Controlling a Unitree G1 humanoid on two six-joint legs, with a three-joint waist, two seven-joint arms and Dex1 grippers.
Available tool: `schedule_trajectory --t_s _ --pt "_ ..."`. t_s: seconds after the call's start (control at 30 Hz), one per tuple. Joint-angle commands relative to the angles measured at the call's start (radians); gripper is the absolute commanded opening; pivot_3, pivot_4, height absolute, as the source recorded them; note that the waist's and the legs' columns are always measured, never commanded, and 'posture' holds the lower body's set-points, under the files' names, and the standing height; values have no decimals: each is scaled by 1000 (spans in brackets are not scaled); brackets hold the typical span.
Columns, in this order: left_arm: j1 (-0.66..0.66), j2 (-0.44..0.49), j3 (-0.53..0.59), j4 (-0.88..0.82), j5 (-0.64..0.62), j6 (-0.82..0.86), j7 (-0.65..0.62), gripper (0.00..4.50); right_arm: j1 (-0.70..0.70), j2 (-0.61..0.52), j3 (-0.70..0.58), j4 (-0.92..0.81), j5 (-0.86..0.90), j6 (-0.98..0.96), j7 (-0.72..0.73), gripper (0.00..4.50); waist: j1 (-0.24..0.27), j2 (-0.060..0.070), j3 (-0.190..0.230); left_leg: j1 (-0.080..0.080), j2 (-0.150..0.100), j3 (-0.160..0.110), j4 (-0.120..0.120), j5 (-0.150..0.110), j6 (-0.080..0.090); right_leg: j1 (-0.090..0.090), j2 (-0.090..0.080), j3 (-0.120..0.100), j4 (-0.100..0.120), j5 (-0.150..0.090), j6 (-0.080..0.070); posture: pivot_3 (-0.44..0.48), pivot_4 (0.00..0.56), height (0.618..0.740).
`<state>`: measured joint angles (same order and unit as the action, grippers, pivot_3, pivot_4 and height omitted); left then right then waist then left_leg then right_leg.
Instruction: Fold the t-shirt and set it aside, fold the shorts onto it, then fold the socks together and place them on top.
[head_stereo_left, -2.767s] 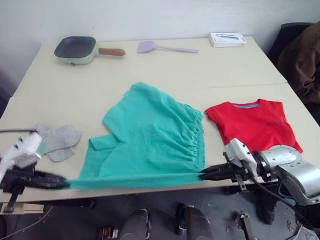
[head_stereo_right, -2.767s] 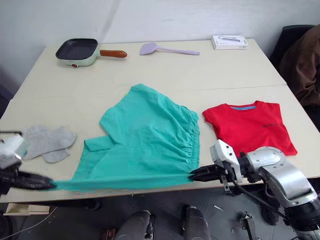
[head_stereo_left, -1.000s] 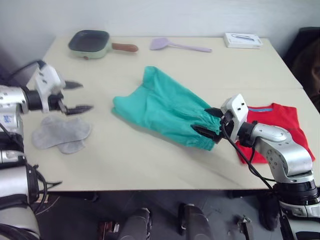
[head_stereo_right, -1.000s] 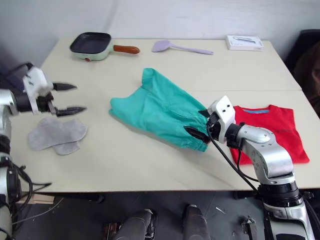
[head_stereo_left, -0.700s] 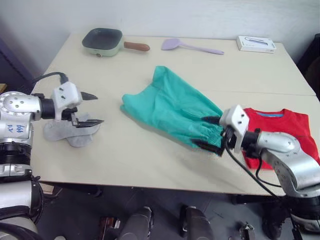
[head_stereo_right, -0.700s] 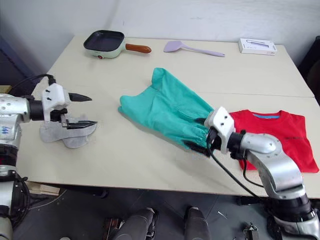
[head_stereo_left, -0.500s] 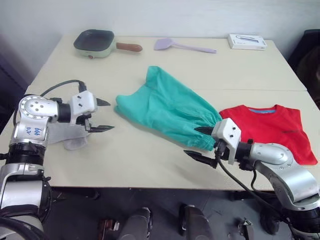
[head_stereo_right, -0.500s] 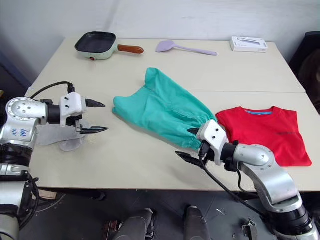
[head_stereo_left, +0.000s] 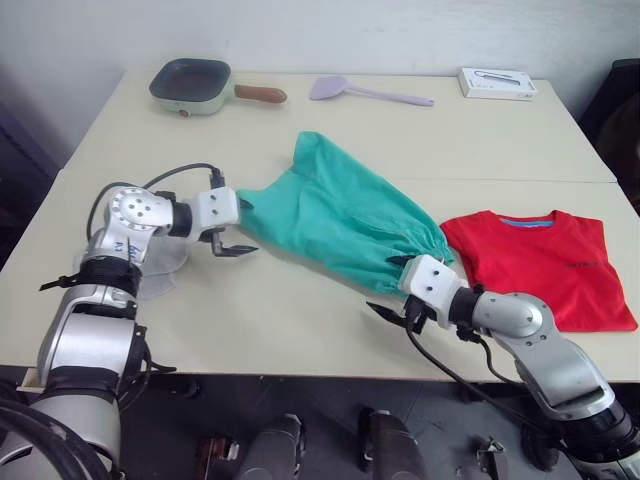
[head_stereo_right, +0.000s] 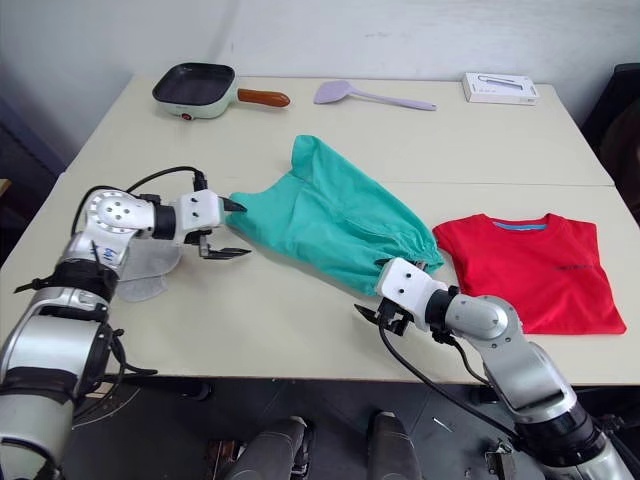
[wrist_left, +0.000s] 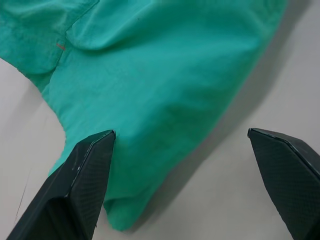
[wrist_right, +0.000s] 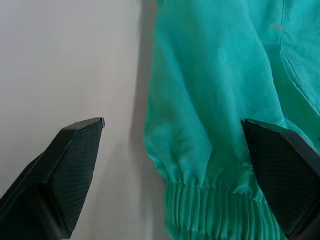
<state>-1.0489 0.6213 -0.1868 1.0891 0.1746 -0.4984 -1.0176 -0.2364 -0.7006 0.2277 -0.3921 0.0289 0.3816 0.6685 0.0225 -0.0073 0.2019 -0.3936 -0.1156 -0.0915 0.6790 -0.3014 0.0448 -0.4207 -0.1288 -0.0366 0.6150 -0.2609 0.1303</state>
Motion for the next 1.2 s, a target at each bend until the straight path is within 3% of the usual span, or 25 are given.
schedule_trajectory --t_s 0.03,0.13,0.23,0.37,0.53,0.63,0.73,0.83,0.93,1.0,1.1,1.2 --pt "-48 -23 -21 66 56 -32 100 4460 -24 10 13 57 -85 -73 -40 4500 0 0 0 0 0 2 0 0 0 -1 0 1 1 0 0 0 150 740" --pt "-74 -64 -43 124 97 -19 175 4500 -52 28 8 121 -111 -103 -54 4119 0 -1 -1 -1 0 7 1 0 1 -4 -1 3 5 0 0 0 150 740" --pt "-89 -90 -48 160 117 -10 212 3866 -74 33 0 161 -120 -131 -46 3193 1 -2 -1 -1 0 10 1 1 1 -5 -1 7 5 0 1 0 150 740" --pt "-89 -93 -42 174 126 -6 222 2578 -85 34 -12 172 -118 -143 -34 1732 0 -2 -1 0 0 14 1 1 2 -7 0 12 7 0 1 0 150 740" --pt "-59 -70 -6 166 81 0 140 959 -109 7 -25 200 -88 -213 41 1 -4 -2 -1 0 2 18 1 1 2 -8 2 15 6 1 1 0 150 740" --pt "11 -29 63 86 -23 24 -22 72 -141 -15 -52 243 1 -309 163 0 -18 -2 -1 0 4 19 1 1 1 -9 3 16 6 1 1 0 150 740" --pt "155 28 124 -131 -131 108 -118 31 -167 -38 -65 297 68 -398 275 0 -32 -2 -1 1 7 20 0 0 0 -9 5 16 6 1 1 0 150 740" --pt "429 117 186 -576 -248 316 -167 31 -201 -65 -68 383 91 -518 376 0 -53 -2 -1 2 8 21 -2 -1 0 -10 5 18 6 0 1 0 150 740" --pt "772 181 294 -1111 -353 628 -96 31 -257 -76 -61 516 85 -661 452 0 -60 -2 -1 2 9 21 -3 -3 0 -11 5 22 5 0 1 0 150 740" --pt "924 189 347 -1339 -374 782 -19 31 -291 -78 -48 603 63 -751 482 0 -52 -1 -1 3 9 21 -4 -4 1 -11 5 29 5 0 0 0 150 740" --pt "1071 181 386 -1536 -338 924 96 31 -347 -69 -23 739 -1 -893 471 0 -33 -1 -1 4 10 20 -4 -4 -1 -8 9 31 1 -1 -1 0 150 740" --pt "1136 164 412 -1623 -351 1027 174 31 -387 -56 -9 831 -27 -977 460 0 -21 -1 -1 7 12 21 -4 -4 -3 -6 12 33 -3 -1 -1 0 150 740"
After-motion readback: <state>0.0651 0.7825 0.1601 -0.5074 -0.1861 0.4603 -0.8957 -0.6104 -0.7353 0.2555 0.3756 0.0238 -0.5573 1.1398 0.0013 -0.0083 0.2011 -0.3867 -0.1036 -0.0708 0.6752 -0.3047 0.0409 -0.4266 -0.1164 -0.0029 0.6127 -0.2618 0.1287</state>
